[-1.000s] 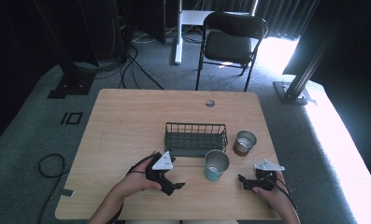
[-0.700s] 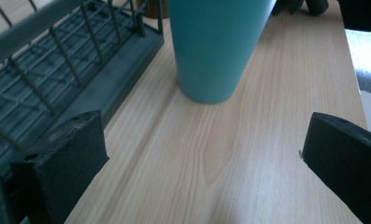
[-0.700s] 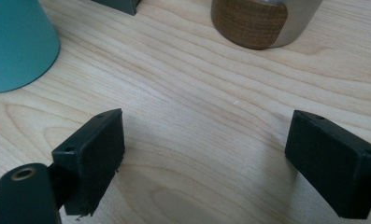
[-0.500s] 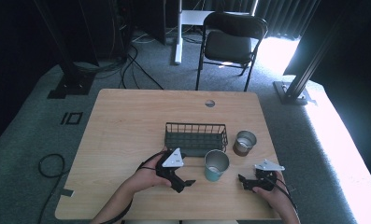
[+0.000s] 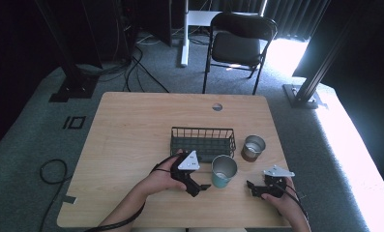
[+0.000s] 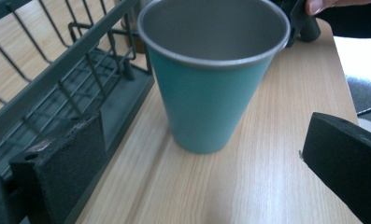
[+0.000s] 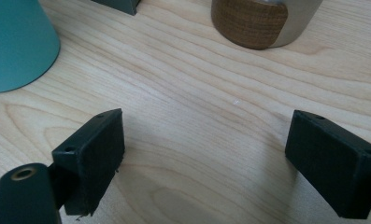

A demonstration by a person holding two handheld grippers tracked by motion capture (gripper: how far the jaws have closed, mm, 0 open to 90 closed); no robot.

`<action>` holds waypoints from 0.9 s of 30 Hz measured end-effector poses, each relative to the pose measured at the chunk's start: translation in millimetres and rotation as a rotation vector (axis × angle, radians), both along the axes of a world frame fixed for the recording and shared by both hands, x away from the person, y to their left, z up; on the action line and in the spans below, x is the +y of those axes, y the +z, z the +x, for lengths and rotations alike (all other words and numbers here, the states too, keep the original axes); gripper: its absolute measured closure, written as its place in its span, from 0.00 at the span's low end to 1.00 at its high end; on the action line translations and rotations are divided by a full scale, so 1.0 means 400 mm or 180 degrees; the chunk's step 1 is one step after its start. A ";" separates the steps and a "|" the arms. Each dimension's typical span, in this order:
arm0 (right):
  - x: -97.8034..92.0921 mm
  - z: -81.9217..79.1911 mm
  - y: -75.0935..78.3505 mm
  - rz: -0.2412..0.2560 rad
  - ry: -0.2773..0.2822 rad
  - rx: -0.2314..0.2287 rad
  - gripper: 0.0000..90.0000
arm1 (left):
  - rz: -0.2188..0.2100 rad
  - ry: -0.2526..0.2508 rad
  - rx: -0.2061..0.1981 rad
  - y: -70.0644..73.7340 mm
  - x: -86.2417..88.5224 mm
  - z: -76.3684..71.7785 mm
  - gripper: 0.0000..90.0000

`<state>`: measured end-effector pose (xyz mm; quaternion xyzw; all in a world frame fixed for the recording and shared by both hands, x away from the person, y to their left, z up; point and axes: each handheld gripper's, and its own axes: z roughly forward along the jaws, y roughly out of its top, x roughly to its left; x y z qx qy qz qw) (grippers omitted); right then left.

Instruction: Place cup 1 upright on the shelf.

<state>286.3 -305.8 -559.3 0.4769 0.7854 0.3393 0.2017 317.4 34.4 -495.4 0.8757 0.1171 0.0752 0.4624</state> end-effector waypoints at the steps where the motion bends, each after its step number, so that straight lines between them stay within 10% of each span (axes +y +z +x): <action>1: 0.000 0.000 0.000 0.0000 0.0000 0.0000 0.13 | 0.0002 -0.0008 -0.0001 0.000 -0.006 0.001 0.00; 27: 0.000 0.000 0.000 0.0002 -0.0001 -0.0001 0.13 | -0.0021 -0.0121 -0.0016 -0.019 -0.125 0.039 0.00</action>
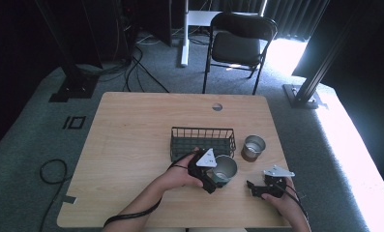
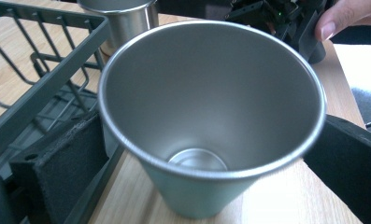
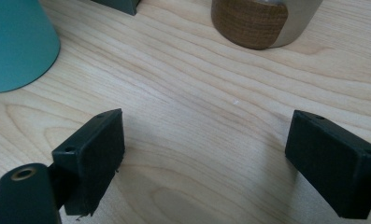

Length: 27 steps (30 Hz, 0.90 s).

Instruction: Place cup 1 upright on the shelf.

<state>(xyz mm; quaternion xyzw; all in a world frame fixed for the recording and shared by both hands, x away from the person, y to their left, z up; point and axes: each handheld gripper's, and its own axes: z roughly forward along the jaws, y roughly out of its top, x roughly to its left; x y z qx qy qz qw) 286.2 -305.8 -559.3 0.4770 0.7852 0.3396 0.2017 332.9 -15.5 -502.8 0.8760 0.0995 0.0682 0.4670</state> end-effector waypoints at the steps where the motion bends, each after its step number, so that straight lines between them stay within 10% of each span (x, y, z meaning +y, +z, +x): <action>1: 0.000 0.000 0.000 0.0000 0.0001 0.0000 0.13 | -0.0015 0.0005 0.0010 0.000 -0.003 0.001 0.00; 22: 0.000 0.000 0.000 -0.0002 0.0002 -0.0001 0.13 | -0.0104 -0.0026 0.0106 -0.023 -0.060 0.004 0.01; 27: 0.000 0.000 0.000 -0.0002 0.0002 -0.0001 0.13 | -0.0159 0.0022 0.0109 -0.020 -0.069 -0.003 0.14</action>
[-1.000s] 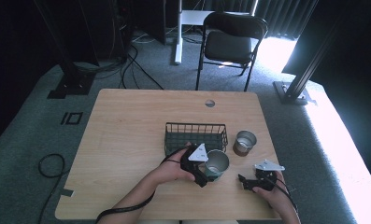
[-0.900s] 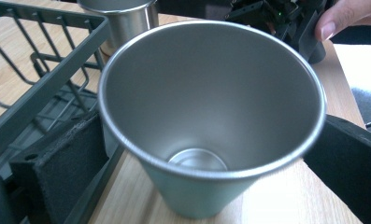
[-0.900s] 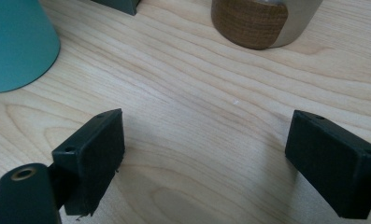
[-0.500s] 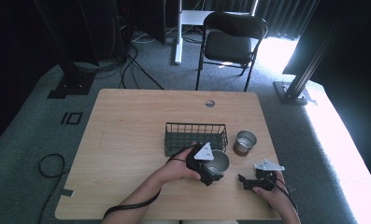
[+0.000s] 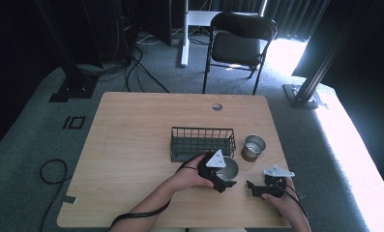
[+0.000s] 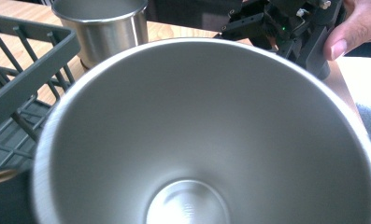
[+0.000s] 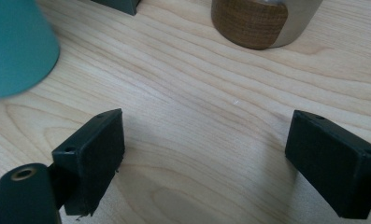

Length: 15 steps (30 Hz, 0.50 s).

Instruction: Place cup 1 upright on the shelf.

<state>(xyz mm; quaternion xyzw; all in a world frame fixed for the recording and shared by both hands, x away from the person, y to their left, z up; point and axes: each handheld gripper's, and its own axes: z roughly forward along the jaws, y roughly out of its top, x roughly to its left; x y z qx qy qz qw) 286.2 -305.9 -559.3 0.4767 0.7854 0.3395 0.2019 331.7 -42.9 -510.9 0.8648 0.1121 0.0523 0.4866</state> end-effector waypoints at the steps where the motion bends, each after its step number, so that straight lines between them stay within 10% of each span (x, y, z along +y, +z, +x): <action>1: 0.000 0.000 0.000 0.0000 0.0000 0.0000 0.13 | 0.0032 -0.0033 -0.0023 0.000 -0.001 -0.003 0.15; 15: 0.000 0.000 0.000 0.0002 -0.0002 0.0001 0.13 | -0.0023 -0.0073 0.0011 0.036 0.003 -0.012 0.15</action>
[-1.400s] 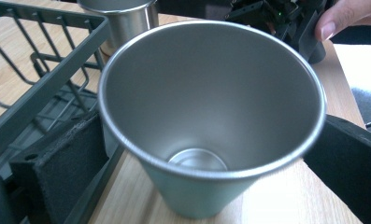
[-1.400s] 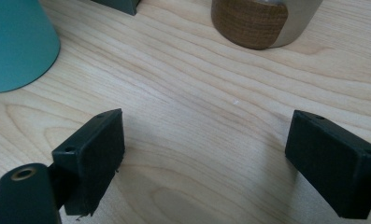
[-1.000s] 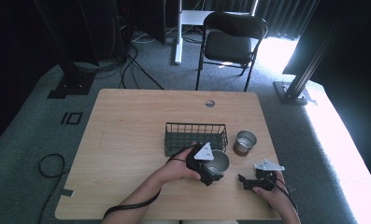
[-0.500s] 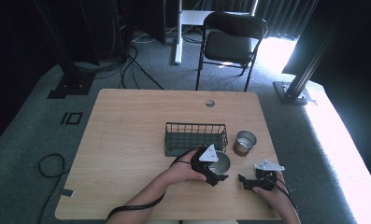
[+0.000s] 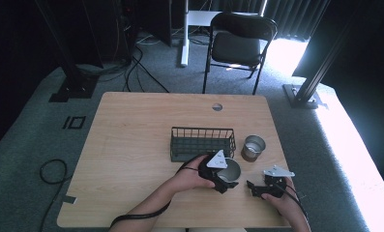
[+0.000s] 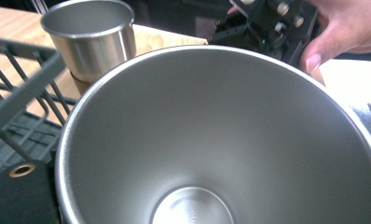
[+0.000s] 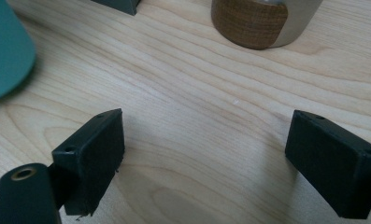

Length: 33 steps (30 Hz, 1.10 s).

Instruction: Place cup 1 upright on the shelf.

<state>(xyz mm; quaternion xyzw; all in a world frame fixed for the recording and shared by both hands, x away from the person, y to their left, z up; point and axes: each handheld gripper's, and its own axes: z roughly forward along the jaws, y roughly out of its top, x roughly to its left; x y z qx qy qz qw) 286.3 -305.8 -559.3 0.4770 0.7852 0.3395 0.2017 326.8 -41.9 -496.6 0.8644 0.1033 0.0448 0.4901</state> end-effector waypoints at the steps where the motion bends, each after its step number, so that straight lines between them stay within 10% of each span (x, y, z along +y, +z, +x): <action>1: 0.000 0.000 0.000 -0.0001 0.0001 -0.0001 0.13 | -0.0010 0.0009 -0.0002 0.006 0.002 0.000 0.15; 33: 0.000 0.000 0.000 -0.0001 0.0000 -0.0004 0.13 | -0.0259 0.0239 -0.0186 0.204 0.074 0.031 0.15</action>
